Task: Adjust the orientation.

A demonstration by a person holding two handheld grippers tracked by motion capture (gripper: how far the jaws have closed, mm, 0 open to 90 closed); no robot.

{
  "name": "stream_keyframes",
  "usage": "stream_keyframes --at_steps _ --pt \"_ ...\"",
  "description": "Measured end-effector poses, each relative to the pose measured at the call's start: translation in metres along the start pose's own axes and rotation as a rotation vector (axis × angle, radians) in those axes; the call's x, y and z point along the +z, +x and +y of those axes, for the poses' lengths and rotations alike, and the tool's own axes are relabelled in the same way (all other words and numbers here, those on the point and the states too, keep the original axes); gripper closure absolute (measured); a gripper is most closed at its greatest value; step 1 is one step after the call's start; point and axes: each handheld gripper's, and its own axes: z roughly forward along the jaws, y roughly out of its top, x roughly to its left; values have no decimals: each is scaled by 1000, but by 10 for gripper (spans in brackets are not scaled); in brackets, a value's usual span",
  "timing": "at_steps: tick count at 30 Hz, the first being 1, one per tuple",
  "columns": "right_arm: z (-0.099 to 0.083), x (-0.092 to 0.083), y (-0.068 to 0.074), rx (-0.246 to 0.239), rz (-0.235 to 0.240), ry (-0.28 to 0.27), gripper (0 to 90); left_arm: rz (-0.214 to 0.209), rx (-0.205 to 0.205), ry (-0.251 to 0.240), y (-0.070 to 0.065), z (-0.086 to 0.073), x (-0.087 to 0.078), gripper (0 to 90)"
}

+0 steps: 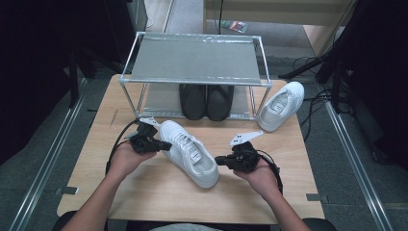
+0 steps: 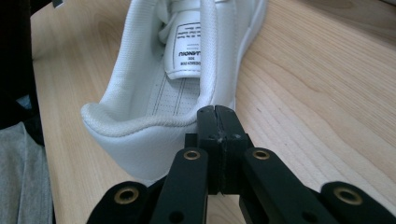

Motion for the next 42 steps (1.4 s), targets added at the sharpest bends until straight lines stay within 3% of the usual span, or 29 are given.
stream_keyframes --at_steps 10,14,18,28,31,34,40,42 --pt "-1 11 15 -31 48 25 900 -23 34 6 -8 7 9 900" --pt "-1 12 13 -11 42 17 900 -21 35 7 -8 7 9 900" --pt "0 14 13 -8 19 8 900 -20 30 4 -9 7 10 900" --pt "-1 20 2 50 -48 -5 900 -65 56 -13 -23 14 24 900" --pt "-1 20 2 53 -59 -10 900 -86 48 -23 -24 16 28 899" --pt "-1 18 1 61 -65 -10 900 -79 59 -21 -27 18 30 898" --pt "-1 9 0 66 -64 -53 868 -113 49 -14 -23 19 29 887" --pt "-2 6 0 81 -63 -65 847 -101 61 -15 -23 20 27 857"
